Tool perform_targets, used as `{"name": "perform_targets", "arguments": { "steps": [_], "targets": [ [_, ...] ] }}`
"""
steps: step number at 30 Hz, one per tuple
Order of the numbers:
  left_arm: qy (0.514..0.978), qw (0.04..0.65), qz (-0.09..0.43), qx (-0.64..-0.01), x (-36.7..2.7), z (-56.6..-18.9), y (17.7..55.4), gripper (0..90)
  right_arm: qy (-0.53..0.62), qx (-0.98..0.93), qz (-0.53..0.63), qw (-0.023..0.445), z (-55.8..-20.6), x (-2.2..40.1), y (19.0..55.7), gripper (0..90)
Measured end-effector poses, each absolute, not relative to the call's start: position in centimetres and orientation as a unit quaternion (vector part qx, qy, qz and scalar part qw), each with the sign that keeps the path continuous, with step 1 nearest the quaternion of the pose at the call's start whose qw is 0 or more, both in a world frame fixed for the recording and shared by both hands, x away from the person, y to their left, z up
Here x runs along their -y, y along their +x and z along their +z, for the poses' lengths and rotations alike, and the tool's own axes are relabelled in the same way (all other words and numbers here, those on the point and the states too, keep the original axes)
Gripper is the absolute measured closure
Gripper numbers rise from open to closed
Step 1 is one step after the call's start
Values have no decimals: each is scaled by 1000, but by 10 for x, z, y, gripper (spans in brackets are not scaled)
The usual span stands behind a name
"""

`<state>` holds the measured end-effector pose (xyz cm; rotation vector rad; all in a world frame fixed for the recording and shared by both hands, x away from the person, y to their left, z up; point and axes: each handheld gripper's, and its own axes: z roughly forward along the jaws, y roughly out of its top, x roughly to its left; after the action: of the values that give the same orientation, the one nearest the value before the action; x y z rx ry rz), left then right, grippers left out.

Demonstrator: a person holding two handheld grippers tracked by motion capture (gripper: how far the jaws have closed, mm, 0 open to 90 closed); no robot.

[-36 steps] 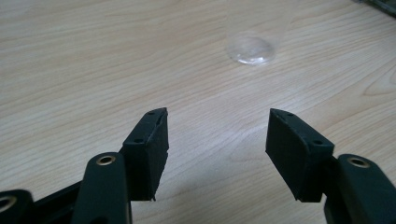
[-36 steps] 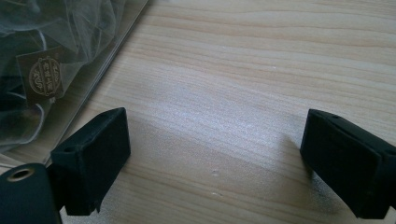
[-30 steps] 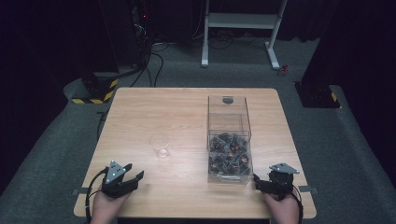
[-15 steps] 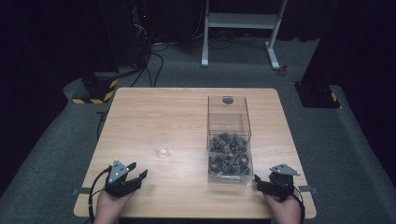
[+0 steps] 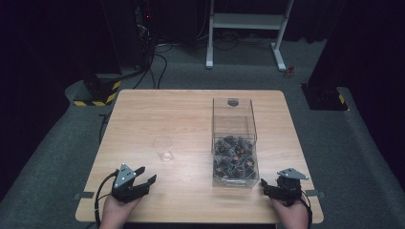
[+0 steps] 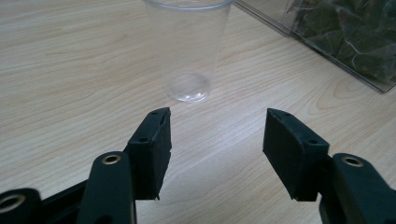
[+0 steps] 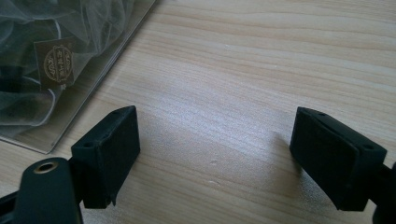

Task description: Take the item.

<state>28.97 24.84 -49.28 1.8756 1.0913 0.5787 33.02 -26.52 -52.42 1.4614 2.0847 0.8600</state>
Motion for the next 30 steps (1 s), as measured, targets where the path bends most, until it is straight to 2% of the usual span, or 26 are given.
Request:
{"name": "perform_targets", "arguments": {
  "steps": [17, 30],
  "targets": [
    [754, 452, 222, -422, -239, -491, 292, 425, 535, -751, 311, 228, -525, 263, 331, 158],
    [756, 465, 227, -401, -228, -473, 301, 425, 533, -754, 310, 227, -524, 263, 330, 149]
  ]
}}
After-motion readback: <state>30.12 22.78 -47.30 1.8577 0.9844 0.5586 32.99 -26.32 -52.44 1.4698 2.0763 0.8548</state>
